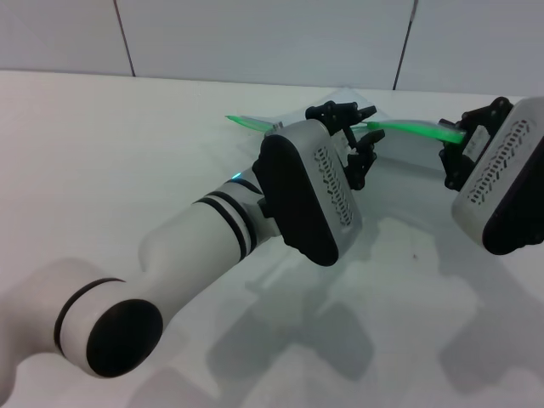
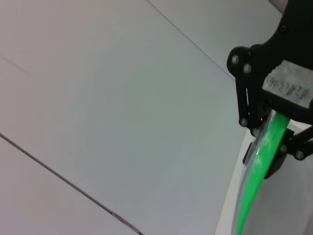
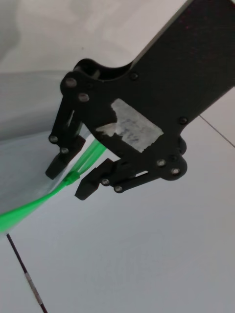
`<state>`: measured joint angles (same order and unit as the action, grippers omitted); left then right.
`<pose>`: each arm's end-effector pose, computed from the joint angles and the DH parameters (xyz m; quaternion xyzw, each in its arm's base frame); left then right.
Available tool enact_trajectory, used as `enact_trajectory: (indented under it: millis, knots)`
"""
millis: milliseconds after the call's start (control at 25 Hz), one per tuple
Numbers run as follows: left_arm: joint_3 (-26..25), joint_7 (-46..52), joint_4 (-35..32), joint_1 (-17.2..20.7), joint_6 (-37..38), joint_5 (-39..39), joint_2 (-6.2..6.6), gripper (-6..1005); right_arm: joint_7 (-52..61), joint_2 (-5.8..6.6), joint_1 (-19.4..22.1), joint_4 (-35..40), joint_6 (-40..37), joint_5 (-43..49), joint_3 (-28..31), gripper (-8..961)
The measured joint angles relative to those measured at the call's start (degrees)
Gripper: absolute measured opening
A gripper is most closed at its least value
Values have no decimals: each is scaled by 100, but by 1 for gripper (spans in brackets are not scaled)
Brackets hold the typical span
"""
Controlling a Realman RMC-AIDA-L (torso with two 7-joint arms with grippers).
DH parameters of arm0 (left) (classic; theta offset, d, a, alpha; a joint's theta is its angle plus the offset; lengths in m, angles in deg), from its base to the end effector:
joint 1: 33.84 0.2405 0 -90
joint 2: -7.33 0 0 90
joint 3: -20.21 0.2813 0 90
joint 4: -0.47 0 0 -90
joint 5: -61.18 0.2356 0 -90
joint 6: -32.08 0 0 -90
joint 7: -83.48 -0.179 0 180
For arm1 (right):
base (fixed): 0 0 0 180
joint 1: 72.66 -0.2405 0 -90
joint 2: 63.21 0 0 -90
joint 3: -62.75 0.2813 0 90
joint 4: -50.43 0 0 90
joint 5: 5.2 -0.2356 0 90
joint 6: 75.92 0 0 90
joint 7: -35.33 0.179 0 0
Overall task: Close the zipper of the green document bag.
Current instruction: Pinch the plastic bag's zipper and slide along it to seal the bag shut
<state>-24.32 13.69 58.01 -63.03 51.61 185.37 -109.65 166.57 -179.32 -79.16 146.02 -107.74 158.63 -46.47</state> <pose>-0.1379 0.4060 -0.1699 -0.8624 0.1825 -0.0804 0.4653 0.1889 0.3879 -0.0453 -0.8847 -0.0676 -0.0889 0.4526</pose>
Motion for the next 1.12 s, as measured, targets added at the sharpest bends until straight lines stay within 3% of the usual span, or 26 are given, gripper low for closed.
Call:
enact_trajectory:
  millis: [280,1120]
  knots:
    - [140,24,-99,-50,422,0,-4,244,-3,0,-1,5,1,0,-2,174]
    - [274,181,-235,-226,380,-131,-2,92,10,0,22,85,0,0,-36,183]
